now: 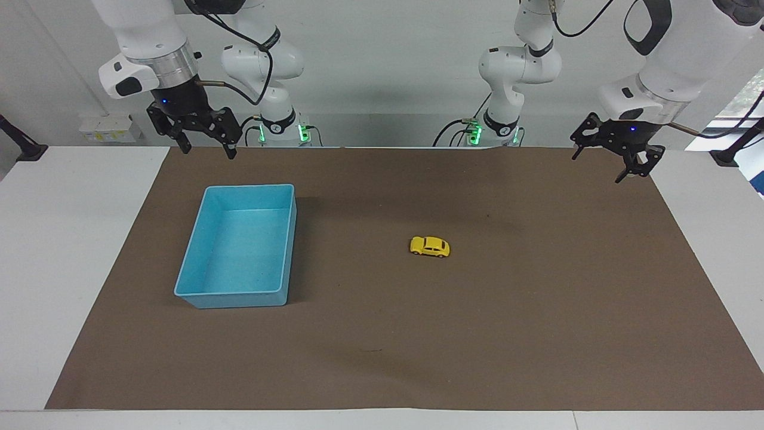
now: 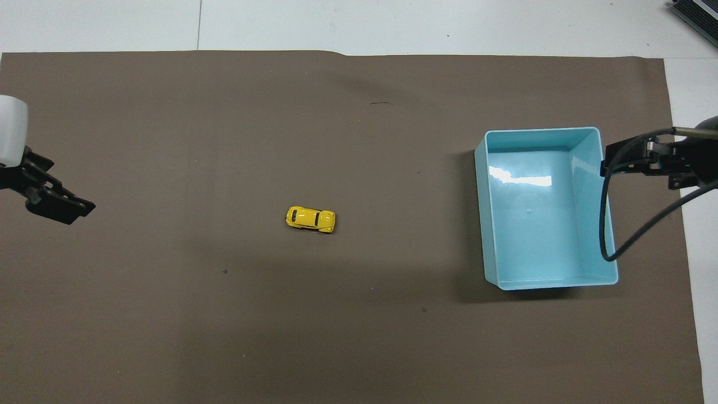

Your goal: Wind up and store yellow beetle car

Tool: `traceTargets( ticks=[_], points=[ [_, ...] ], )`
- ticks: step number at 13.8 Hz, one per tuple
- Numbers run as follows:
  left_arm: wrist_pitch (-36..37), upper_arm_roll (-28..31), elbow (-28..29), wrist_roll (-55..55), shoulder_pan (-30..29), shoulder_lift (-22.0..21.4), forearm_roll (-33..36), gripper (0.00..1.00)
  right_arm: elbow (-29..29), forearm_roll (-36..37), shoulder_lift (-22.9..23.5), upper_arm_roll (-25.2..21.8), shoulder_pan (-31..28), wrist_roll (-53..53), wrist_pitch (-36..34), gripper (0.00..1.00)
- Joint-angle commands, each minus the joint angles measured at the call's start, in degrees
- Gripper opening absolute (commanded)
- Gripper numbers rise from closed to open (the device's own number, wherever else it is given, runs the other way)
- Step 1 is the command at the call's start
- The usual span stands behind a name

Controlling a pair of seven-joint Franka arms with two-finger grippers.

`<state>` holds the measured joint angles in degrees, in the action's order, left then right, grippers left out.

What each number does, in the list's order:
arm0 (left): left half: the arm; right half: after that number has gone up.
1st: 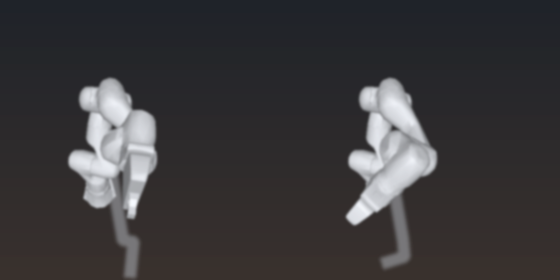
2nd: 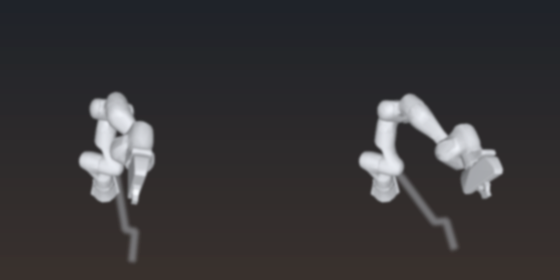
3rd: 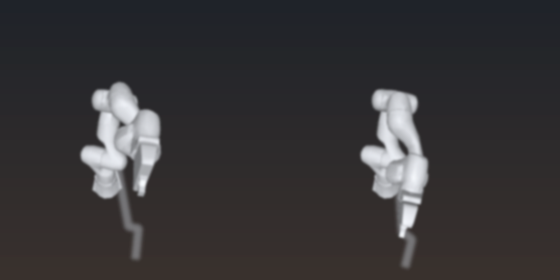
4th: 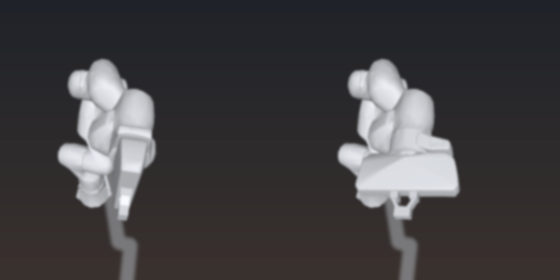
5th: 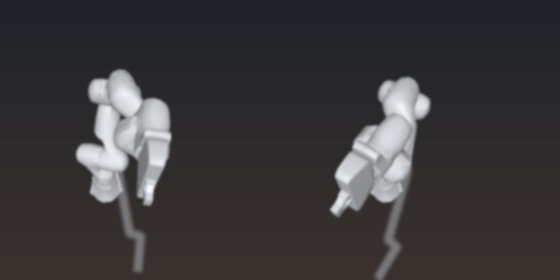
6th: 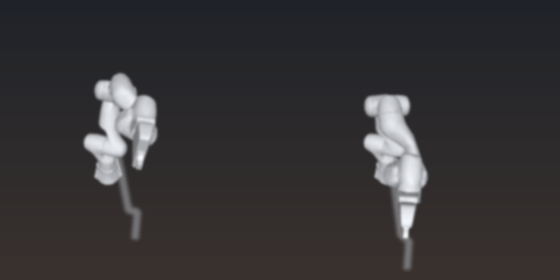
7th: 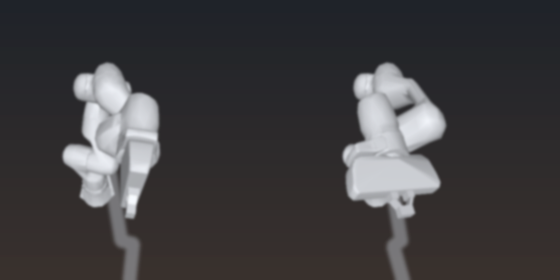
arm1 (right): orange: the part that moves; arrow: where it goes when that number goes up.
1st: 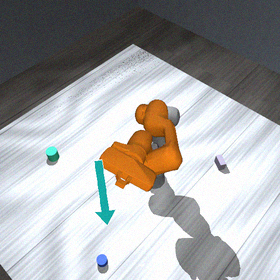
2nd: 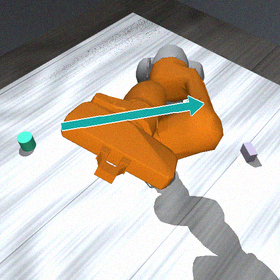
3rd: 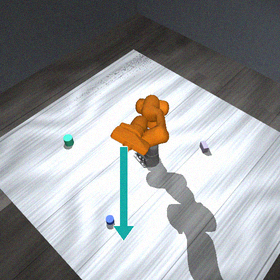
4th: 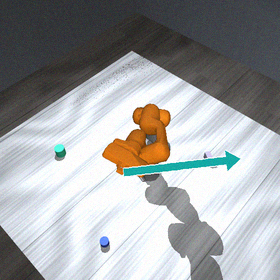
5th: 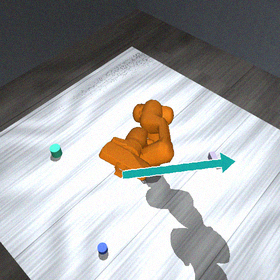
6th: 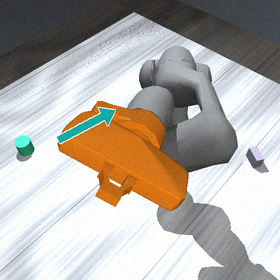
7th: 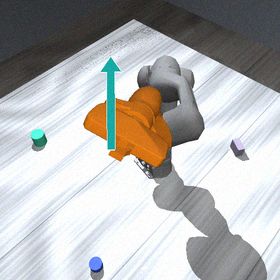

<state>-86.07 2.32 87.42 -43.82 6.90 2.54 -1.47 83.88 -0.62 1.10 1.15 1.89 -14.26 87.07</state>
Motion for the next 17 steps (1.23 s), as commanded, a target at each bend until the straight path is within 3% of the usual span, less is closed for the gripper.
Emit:
traceTargets(
  ticks=[1, 9, 15, 17],
  points=[
    [-2.9, 0.4, 1.7, -6.7, 1.3, 0.0, -0.9, 1.0, 0.8, -1.3, -0.9, 0.0, -0.4, -0.5, 0.6, 1.0],
    [-9.4, 0.4, 3.1, -12.6, 6.1, 5.4, -1.8, 1.0, 0.8, -1.3, -0.9, 0.0, -0.4, -0.6, 0.6, 1.0],
    [-21.5, 0.3, 12.0, -14.9, 10.9, 6.1, -2.3, 1.0, 0.8, -1.3, -0.9, 0.0, -0.4, -0.6, 0.6, 1.0],
    [-24.4, 0.3, 12.3, -17.3, 11.6, 9.0, -4.9, 1.0, 0.8, -1.3, -0.9, 0.0, -0.4, -0.6, 0.6, 1.0]
  ],
)
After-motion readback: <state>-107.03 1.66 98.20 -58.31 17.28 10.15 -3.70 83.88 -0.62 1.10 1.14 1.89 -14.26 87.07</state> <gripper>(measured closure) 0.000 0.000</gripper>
